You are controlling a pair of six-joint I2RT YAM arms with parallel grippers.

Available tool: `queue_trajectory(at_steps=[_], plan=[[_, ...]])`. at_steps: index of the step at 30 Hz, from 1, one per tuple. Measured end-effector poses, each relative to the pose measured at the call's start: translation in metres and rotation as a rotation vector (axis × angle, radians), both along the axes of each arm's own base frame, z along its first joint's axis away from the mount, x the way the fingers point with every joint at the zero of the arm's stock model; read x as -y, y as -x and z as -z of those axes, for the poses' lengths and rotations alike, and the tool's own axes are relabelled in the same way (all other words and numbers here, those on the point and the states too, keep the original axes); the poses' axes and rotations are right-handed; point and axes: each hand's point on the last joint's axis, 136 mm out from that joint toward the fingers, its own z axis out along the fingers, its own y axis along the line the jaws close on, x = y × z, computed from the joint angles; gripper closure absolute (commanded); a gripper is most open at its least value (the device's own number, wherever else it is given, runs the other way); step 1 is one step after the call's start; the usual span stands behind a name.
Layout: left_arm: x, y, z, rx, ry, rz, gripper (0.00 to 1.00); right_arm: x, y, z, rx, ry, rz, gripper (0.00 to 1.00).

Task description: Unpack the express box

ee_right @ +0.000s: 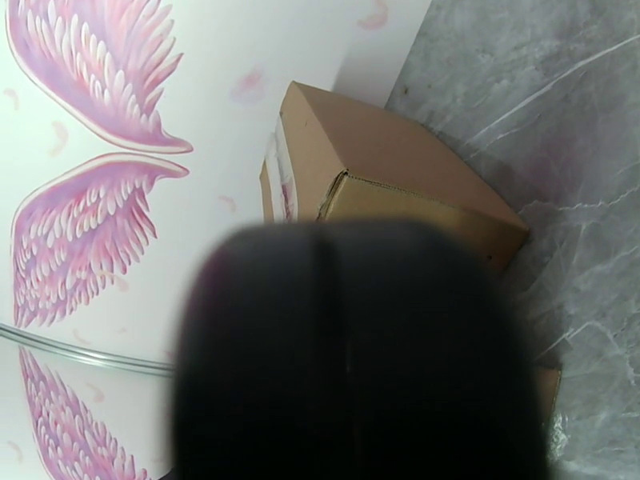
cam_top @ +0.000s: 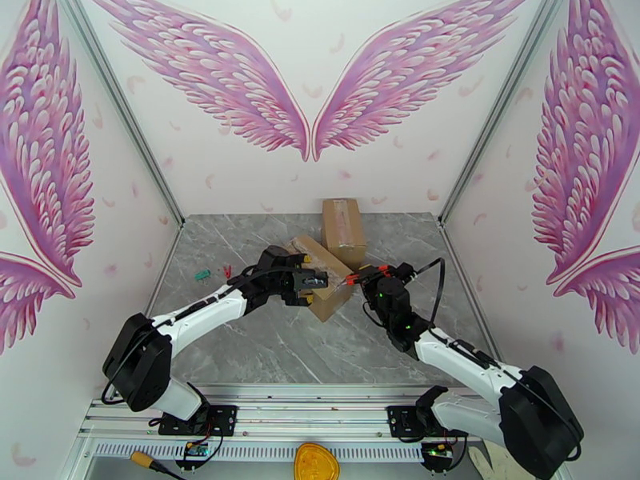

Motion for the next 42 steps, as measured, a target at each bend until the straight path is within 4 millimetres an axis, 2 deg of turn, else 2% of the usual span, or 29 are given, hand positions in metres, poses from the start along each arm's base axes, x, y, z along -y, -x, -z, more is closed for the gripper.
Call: queue_trajectory(at_steps=[13,20,29,42], plan=[[-0.002,-0.006,0.003,-0.043,0.029,-0.026,0.06,-0.006,-0.014,0.005,0.000,-0.076,-0.068,1.00],[-0.007,-0.008,0.005,-0.069,0.038,-0.031,0.06,-0.012,-0.020,0.002,-0.004,-0.070,-0.179,1.00],[-0.015,-0.009,0.008,-0.096,0.043,-0.027,0.05,-0.031,-0.022,-0.001,-0.035,-0.083,-0.382,1.00],[-0.023,-0.014,0.012,-0.090,0.013,-0.063,0.05,-0.054,-0.024,-0.007,-0.056,-0.127,-0.538,1.00]])
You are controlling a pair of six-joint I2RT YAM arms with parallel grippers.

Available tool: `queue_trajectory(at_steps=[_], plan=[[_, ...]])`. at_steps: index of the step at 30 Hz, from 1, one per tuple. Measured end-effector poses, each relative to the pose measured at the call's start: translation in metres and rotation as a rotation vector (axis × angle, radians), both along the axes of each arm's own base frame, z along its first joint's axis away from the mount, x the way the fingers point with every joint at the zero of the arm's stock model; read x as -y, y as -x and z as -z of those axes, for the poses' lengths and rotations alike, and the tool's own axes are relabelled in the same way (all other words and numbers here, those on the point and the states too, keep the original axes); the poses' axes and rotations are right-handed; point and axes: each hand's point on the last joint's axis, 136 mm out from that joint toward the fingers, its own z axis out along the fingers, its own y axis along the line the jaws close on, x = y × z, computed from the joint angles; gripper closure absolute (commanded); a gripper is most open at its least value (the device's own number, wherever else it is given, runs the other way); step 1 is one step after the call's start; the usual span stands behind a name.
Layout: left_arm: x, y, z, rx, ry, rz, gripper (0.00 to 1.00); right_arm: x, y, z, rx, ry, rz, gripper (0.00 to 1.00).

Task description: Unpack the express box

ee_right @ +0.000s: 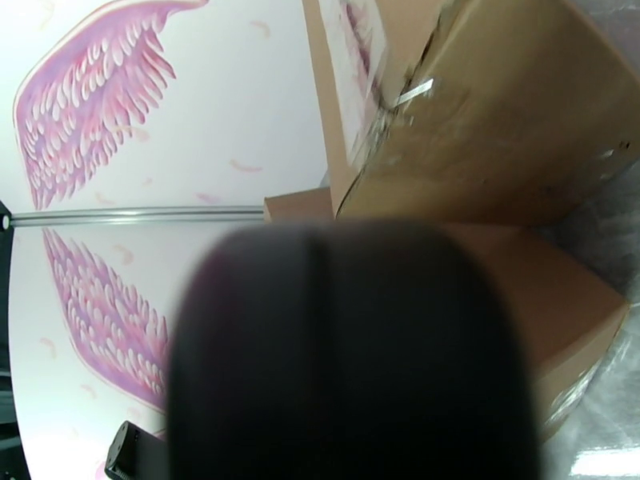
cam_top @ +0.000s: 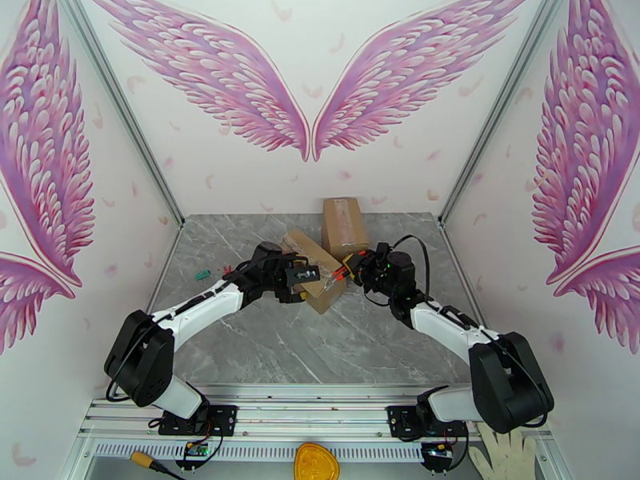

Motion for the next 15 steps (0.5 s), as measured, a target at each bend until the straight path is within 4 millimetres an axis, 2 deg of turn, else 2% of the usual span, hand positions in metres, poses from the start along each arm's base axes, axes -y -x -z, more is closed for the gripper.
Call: queue_trajectory(at_steps=[15], plan=[[0.0013,-0.0064,0.0001,-0.023,0.008,-0.035,0.05,-0.0018,-0.0027,-0.0020,0.015,0.143,-0.055,1.00]])
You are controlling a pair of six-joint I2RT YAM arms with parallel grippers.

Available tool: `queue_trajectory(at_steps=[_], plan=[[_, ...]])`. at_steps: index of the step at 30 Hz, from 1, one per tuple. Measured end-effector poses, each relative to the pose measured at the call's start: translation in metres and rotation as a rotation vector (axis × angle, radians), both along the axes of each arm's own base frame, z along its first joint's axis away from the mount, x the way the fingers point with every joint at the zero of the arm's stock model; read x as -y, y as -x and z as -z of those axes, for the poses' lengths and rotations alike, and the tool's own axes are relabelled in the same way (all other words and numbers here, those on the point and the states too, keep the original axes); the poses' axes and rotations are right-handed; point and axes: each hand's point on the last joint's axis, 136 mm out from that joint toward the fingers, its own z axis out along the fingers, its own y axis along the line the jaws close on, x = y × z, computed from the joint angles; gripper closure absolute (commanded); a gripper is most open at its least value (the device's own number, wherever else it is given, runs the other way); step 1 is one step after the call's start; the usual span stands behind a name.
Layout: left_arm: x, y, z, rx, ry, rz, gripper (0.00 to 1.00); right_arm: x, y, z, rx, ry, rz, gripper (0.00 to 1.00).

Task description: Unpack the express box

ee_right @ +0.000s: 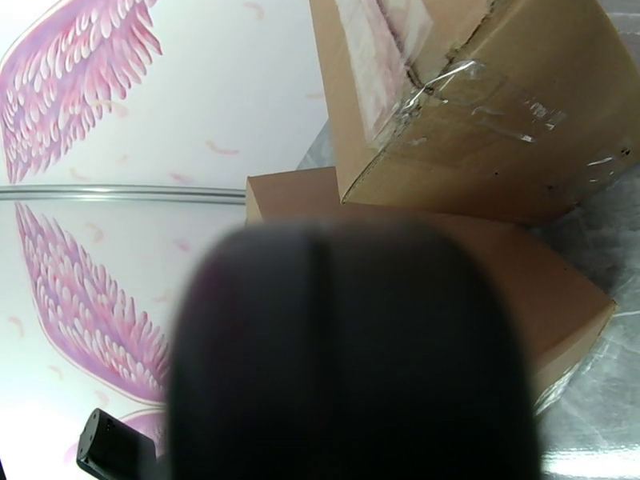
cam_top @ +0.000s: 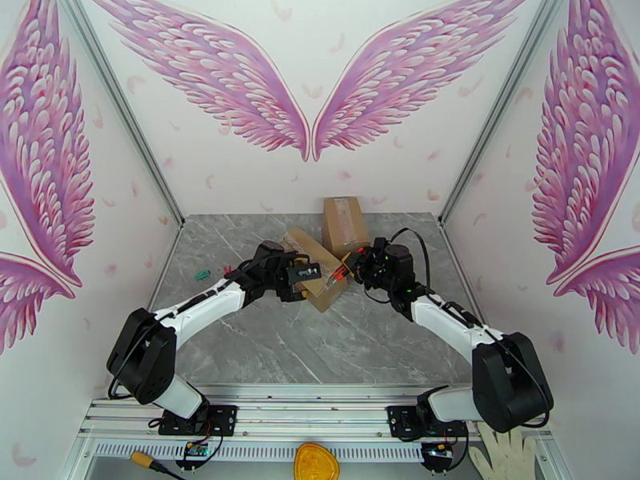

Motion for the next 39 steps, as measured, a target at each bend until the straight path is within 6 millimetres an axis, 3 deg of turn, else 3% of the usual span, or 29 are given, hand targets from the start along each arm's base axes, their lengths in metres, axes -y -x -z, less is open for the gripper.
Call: queue_trajectory(at_steps=[7,11,15,19,24,27,30,35,39], plan=[[-0.019,-0.011,0.003,-0.039,0.001,-0.048,0.06,-0.011,0.007,-0.004,0.020,0.043,-0.119,1.00],[-0.035,-0.027,-0.004,-0.031,0.018,-0.115,0.06,-0.011,0.019,0.009,-0.039,0.063,-0.171,1.00],[-0.035,-0.032,-0.015,-0.014,0.044,-0.130,0.05,-0.005,0.028,0.020,-0.085,0.103,-0.184,1.00],[-0.032,-0.033,-0.029,-0.013,0.087,-0.141,0.04,-0.001,0.029,0.010,-0.054,0.162,-0.189,1.00],[-0.034,-0.046,-0.067,-0.046,0.236,-0.180,0.04,0.008,0.028,-0.013,0.030,0.252,-0.180,1.00],[-0.032,-0.057,-0.108,-0.047,0.354,-0.169,0.04,0.011,0.032,-0.013,0.042,0.299,-0.178,1.00],[-0.032,-0.061,-0.137,-0.048,0.433,-0.158,0.05,0.015,0.037,-0.007,0.030,0.351,-0.168,1.00],[-0.027,-0.076,-0.129,-0.134,0.495,-0.204,0.06,0.016,0.048,0.000,0.035,0.451,-0.174,1.00],[-0.014,-0.123,-0.116,-0.251,0.548,-0.297,0.09,-0.001,0.060,-0.005,0.108,0.521,-0.228,1.00]])
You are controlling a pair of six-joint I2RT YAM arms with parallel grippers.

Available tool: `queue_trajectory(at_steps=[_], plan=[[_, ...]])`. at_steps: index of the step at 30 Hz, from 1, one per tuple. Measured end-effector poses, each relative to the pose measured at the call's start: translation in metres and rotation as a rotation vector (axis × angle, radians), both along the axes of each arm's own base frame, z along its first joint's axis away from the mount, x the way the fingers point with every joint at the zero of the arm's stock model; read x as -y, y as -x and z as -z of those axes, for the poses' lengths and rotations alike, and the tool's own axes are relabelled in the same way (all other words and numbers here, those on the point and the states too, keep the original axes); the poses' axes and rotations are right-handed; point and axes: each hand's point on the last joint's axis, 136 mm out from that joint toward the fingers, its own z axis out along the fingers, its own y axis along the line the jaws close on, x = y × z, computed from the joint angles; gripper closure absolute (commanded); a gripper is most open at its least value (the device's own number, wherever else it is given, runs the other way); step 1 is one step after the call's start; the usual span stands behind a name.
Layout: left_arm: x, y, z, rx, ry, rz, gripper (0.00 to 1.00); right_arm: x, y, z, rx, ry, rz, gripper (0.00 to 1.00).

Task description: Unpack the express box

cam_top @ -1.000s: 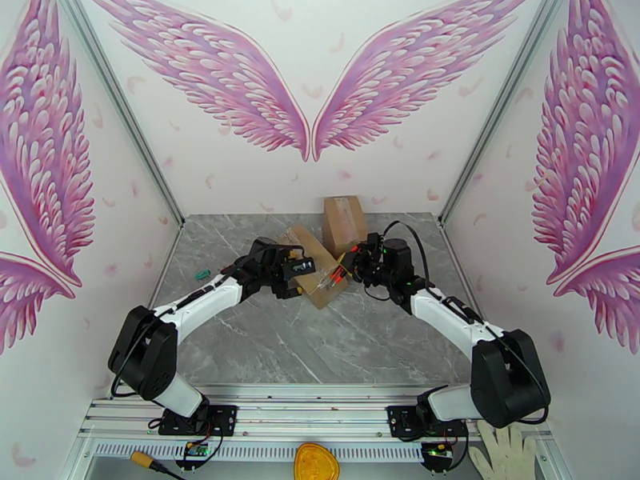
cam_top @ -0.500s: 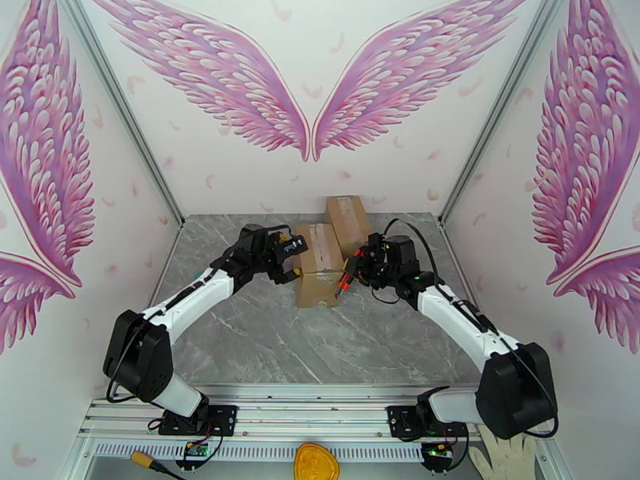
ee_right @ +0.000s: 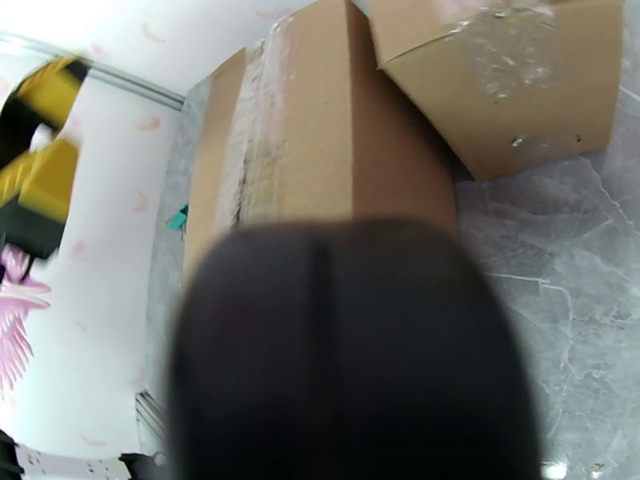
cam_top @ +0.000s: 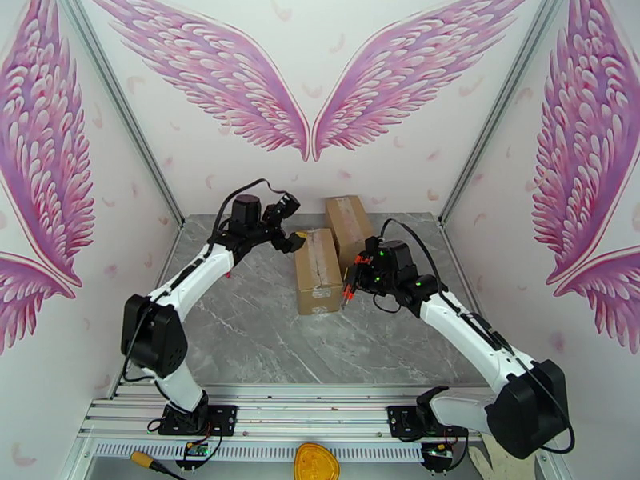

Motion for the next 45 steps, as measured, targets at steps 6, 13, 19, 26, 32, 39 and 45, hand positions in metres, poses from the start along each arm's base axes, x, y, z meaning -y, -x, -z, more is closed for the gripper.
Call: queue_trajectory(at_steps=[6,13,19,26,32,39,45], plan=[[0.008,-0.060,0.018,-0.171,0.093,-0.099,0.11,-0.030,0.017,0.012,0.051,0.111,-0.092,1.00],[-0.001,-0.073,0.068,-0.431,0.174,-0.136,0.14,-0.022,0.003,0.029,0.077,0.236,-0.008,1.00],[0.002,-0.056,0.093,-0.570,0.225,-0.099,0.16,-0.010,-0.019,0.028,0.107,0.328,0.086,1.00],[-0.034,-0.017,0.116,-0.666,0.262,-0.155,0.20,-0.008,-0.045,0.023,0.123,0.411,0.145,1.00],[-0.097,0.042,0.113,-0.716,0.300,-0.318,0.20,-0.028,-0.080,0.025,0.134,0.447,0.142,1.00],[-0.137,0.103,0.090,-0.649,0.283,-0.515,0.06,-0.065,-0.128,0.019,0.172,0.463,0.102,1.00],[-0.164,0.106,0.036,-0.467,0.310,-0.616,0.04,-0.072,-0.131,0.015,0.193,0.491,0.063,0.99]])
